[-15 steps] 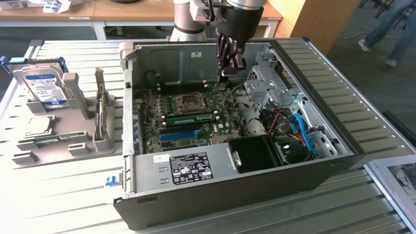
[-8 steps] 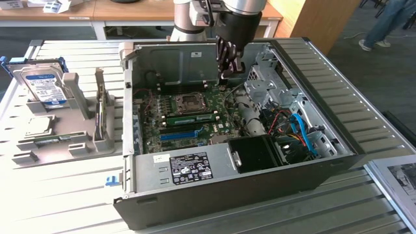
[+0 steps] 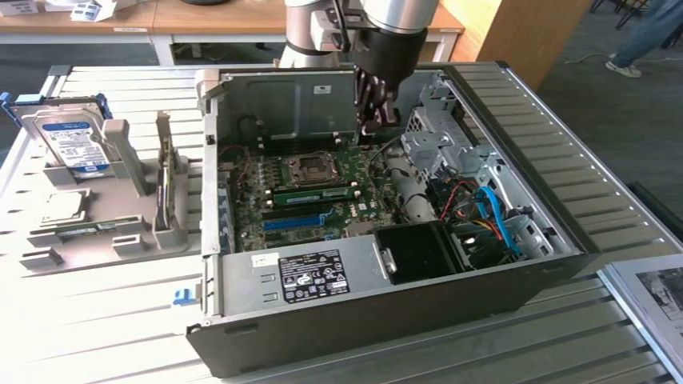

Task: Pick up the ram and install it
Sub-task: 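Press down the ram until it locks into place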

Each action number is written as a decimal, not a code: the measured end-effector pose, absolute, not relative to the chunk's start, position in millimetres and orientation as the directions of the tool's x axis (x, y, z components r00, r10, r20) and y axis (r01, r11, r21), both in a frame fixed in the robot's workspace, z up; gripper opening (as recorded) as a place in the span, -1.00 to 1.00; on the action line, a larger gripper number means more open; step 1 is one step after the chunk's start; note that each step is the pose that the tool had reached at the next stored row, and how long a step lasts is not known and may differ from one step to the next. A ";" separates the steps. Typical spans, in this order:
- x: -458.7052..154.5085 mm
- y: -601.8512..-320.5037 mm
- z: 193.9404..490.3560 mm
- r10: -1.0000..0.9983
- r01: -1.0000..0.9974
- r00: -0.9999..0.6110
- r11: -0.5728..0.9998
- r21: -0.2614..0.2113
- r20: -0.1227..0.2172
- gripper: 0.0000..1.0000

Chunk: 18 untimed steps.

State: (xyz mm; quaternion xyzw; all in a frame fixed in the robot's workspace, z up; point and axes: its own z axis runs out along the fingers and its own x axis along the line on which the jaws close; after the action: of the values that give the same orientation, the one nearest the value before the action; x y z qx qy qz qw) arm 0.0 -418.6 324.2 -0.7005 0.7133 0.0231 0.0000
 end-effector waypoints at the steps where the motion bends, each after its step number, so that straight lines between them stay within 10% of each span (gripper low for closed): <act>1: 0.0 -418.6 323.0 -0.999 -0.999 -0.019 0.018 0.033 -0.032 -0.80; 18: 0.0 -418.7 303.5 -0.999 -0.999 -0.019 0.018 0.033 -0.033 -0.80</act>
State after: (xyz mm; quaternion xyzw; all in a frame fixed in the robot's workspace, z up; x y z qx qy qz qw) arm 0.0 -418.7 303.5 -0.7005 0.7133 0.0232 0.0000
